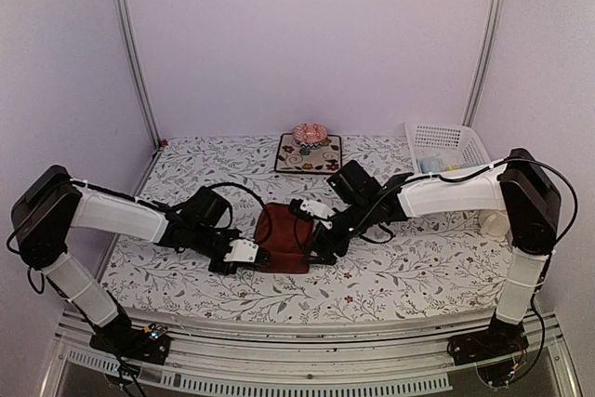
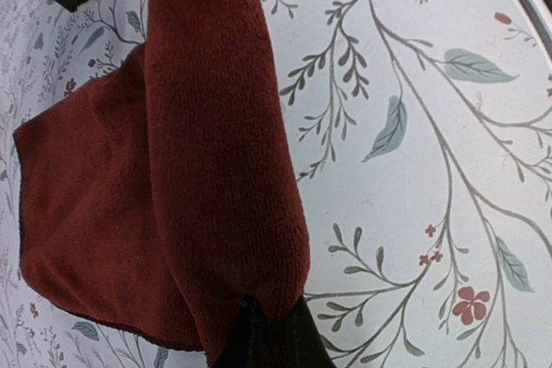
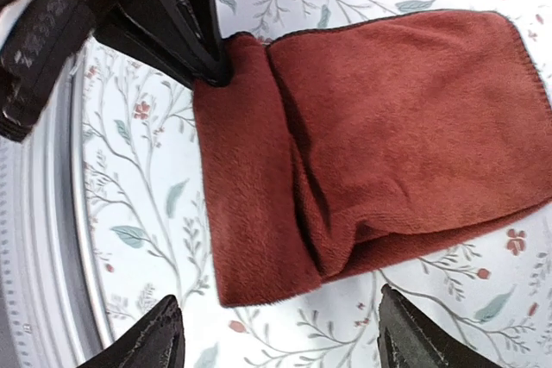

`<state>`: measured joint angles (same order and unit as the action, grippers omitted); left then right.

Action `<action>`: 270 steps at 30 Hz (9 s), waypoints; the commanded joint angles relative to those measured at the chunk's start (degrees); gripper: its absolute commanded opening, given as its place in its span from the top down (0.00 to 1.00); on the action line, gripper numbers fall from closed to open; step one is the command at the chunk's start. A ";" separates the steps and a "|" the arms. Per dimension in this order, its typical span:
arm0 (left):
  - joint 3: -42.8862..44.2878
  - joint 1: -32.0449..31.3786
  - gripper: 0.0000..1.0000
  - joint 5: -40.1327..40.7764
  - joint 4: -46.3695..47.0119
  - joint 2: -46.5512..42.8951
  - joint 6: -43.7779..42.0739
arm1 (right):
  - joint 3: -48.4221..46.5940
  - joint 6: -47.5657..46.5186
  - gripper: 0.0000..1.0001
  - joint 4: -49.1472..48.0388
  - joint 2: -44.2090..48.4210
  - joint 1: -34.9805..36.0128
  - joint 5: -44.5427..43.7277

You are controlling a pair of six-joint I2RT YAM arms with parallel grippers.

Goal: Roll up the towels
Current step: Roll the towel at the center of the board.

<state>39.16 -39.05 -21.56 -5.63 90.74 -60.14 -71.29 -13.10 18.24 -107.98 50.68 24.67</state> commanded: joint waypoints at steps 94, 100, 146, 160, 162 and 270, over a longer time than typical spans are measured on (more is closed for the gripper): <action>-16.30 -2.93 0.40 5.32 28.81 -9.43 -7.04 | -2.78 10.72 0.89 -10.54 -16.64 -0.76 12.97; -16.55 -4.78 0.40 9.76 34.22 -4.52 -6.95 | -3.66 10.90 0.87 -10.64 -17.80 -1.01 14.29; 11.19 -0.36 1.00 -4.71 -15.14 9.59 3.99 | 20.08 -11.38 0.23 -30.83 9.86 10.00 -24.78; 28.41 5.84 1.00 -19.48 -39.54 20.48 0.21 | 21.37 -28.66 0.19 -44.61 2.99 19.31 -43.98; 29.13 6.09 1.00 -19.66 -40.45 21.25 -0.22 | 20.96 -29.78 0.18 -44.66 1.55 19.34 -44.61; -8.48 -6.98 0.95 15.35 23.98 3.38 -1.70 | -9.74 8.65 0.76 -1.68 -17.96 1.41 11.53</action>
<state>28.23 -45.36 -6.90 24.67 92.29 -62.37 -81.06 -3.09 11.73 -123.66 52.21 35.38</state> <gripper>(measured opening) 0.128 0.235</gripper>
